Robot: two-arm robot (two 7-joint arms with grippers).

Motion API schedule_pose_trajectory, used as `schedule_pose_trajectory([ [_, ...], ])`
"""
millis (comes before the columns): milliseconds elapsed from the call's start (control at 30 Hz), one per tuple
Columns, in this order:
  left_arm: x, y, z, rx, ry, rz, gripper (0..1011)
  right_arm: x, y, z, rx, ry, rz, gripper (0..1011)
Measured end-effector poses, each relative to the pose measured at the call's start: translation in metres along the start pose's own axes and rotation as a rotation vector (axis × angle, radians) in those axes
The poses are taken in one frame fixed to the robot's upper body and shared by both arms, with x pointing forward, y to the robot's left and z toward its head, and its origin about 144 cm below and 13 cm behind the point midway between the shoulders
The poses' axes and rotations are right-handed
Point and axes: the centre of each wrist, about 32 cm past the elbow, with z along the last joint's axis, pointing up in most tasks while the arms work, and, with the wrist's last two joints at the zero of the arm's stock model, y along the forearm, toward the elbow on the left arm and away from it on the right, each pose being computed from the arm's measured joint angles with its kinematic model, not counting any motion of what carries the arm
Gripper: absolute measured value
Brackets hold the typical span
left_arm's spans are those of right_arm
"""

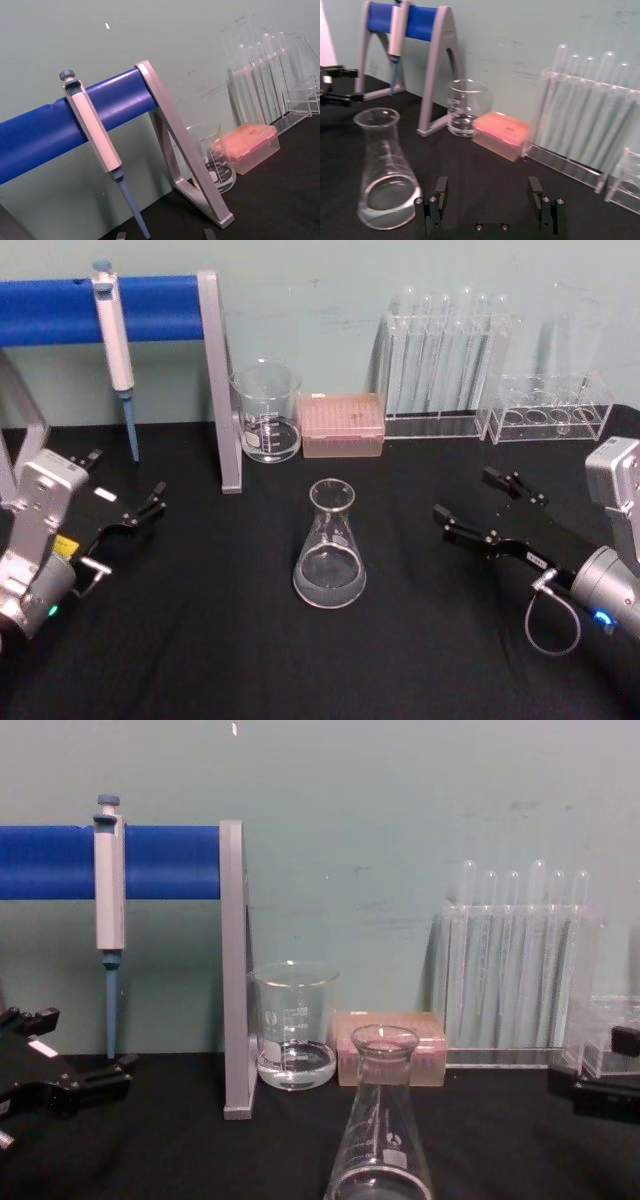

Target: Grasp the erlenmeyer flask with one hand, shake it three times, then place it back.

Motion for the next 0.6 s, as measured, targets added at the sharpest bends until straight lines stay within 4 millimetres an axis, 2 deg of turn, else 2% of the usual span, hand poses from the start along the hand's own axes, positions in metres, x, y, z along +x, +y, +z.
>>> schedule_pose_trajectory([
  [600, 0.0, 0.0, 0.0, 0.0, 0.0, 0.0, 1001, -0.018, -0.006, 0.002, 0.016, 0.042, 0.088, 1003],
])
